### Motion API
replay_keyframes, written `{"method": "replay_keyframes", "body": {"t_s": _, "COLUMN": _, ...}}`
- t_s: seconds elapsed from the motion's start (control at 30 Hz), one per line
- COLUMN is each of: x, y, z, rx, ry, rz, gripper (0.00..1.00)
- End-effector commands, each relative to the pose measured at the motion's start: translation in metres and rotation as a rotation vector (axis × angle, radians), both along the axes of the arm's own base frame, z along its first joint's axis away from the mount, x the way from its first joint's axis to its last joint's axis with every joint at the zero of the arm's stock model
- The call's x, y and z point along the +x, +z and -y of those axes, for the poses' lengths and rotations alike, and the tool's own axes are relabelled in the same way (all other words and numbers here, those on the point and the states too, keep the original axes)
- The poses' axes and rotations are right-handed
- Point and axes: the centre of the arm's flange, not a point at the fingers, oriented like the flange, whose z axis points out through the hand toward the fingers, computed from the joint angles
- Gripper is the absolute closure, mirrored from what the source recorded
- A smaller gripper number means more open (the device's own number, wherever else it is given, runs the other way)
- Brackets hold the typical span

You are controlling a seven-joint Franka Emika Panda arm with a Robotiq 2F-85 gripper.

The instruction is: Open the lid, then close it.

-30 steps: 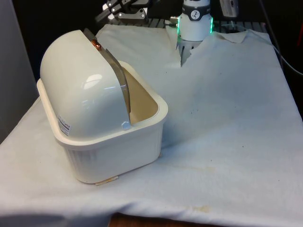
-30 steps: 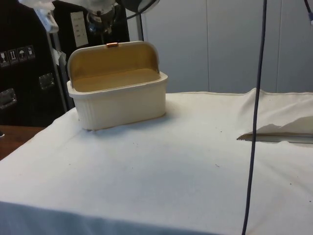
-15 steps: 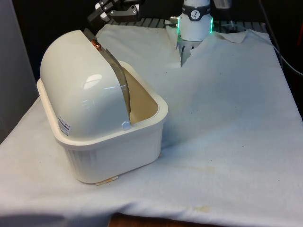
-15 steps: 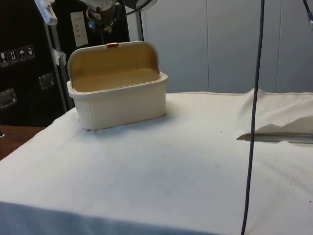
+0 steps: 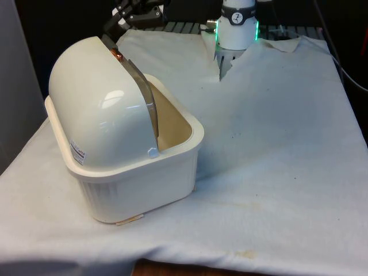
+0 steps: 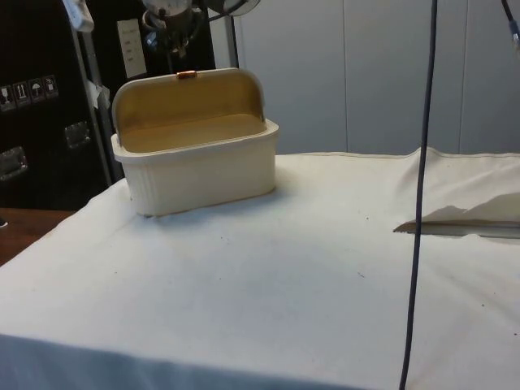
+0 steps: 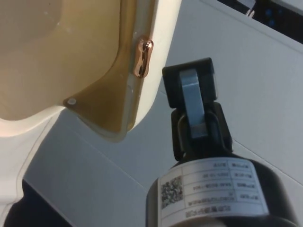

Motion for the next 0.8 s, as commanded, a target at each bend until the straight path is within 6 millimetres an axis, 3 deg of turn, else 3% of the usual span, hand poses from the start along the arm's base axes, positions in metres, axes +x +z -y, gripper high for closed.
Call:
{"method": "replay_keyframes", "body": {"t_s": 0.0, "x": 0.0006, "y": -0.0003, "z": 0.0016, "rx": 0.023, "ry": -0.001, "rz": 0.011, "gripper": 1.00}}
{"method": "replay_keyframes", "body": {"t_s": 0.77, "x": -0.0001, "y": 0.0002, "z": 0.0064, "rx": 0.153, "ry": -0.078, "rz": 0.051, "gripper": 1.00}}
